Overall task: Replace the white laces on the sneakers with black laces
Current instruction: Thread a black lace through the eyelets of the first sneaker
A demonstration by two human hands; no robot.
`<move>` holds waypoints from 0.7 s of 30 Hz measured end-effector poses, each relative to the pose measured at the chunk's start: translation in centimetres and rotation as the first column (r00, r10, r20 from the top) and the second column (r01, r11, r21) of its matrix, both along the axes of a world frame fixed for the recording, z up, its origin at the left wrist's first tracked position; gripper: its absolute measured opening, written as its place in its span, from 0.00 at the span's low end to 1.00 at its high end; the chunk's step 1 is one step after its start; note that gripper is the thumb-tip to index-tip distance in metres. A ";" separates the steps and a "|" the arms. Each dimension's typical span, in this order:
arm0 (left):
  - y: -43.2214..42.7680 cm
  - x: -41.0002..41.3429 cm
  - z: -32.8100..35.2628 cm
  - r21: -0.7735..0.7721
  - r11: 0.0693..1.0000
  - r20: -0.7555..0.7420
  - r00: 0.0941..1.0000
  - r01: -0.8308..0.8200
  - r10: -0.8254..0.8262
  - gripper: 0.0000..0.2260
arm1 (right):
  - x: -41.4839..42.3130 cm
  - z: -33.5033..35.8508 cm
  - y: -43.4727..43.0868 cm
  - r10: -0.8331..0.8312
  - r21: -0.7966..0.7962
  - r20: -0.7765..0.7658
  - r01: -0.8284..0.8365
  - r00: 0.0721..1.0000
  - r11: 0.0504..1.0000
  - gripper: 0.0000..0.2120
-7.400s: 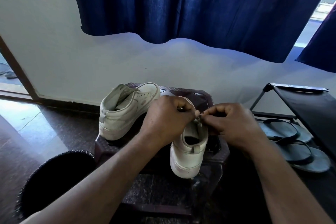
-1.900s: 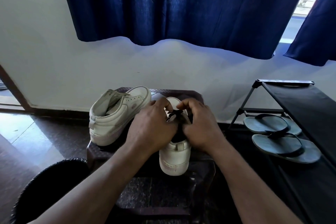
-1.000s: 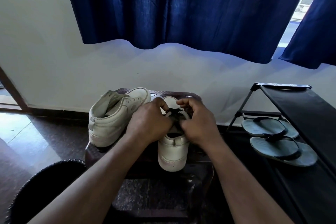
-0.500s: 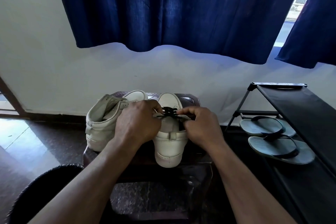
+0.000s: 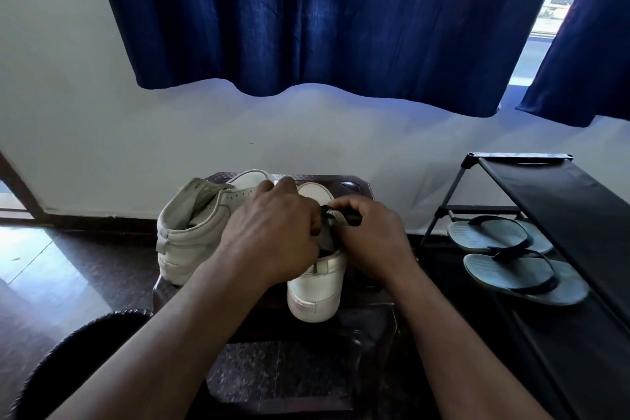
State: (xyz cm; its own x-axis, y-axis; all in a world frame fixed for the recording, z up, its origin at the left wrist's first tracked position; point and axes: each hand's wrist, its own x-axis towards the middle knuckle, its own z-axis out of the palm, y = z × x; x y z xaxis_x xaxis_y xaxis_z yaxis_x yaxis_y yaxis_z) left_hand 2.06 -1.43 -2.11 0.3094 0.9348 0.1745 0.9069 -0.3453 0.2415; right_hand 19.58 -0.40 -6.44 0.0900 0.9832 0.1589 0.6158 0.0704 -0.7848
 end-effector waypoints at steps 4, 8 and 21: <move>0.3 0.7 0.6 -0.028 0.999 -0.120 0.992 -0.038 0.034 0.08 | -0.3 0.3 -0.2 0.054 0.041 -0.041 -0.053 0.998 0.998 0.17; 0.6 1.0 0.1 0.022 0.999 -0.155 0.987 -0.027 0.030 0.09 | -0.4 0.4 -0.4 0.104 0.071 -0.035 -0.102 0.994 0.992 0.18; 1.4 -1.6 -2.6 0.233 0.970 0.326 0.934 0.069 -0.145 0.07 | -0.7 1.0 -0.4 0.167 0.167 0.261 -0.215 0.951 0.962 0.13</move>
